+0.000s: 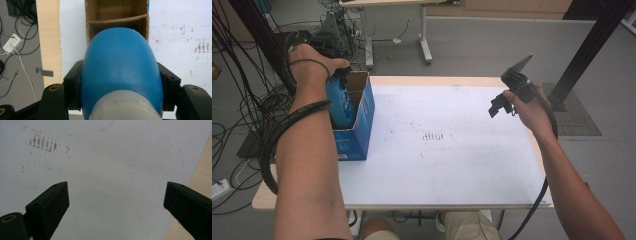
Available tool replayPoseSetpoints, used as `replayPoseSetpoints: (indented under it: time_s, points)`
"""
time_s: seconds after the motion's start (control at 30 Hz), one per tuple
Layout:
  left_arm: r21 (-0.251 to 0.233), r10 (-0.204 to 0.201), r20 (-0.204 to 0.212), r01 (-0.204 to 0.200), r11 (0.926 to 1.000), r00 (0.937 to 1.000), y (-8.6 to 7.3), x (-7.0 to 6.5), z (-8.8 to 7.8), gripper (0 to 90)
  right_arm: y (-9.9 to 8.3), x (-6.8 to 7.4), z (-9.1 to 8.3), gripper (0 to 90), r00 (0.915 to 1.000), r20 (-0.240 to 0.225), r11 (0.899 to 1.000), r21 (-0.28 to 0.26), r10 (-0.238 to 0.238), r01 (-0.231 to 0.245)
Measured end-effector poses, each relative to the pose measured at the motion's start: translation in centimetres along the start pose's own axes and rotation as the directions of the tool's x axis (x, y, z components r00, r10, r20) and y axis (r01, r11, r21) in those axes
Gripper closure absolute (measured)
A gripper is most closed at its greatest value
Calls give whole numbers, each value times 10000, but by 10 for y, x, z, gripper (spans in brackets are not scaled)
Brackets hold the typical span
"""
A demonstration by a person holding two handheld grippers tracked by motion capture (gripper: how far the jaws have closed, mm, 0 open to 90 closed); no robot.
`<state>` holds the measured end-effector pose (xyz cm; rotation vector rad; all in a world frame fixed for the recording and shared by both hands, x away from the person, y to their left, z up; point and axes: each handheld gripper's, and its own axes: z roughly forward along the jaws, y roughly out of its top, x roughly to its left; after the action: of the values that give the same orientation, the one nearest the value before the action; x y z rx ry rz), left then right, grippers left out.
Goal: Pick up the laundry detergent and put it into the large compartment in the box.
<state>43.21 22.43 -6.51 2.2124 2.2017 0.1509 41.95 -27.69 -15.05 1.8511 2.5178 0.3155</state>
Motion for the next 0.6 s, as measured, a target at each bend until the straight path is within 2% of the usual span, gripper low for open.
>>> replayPoseSetpoints:
  time_s: [0.43, 0.6]
  points:
    - [487, 221, 225, -232, 9985, 9995, 2, -3, 44, 376, 0, 3, 1, 63, 10000, 29, 10000, 21, -41, 41]
    - [468, 220, 197, -229, 9986, 9996, 0, -4, 56, 376, -2, -1, 2, 63, 10000, 45, 10000, 44, 80, -80]
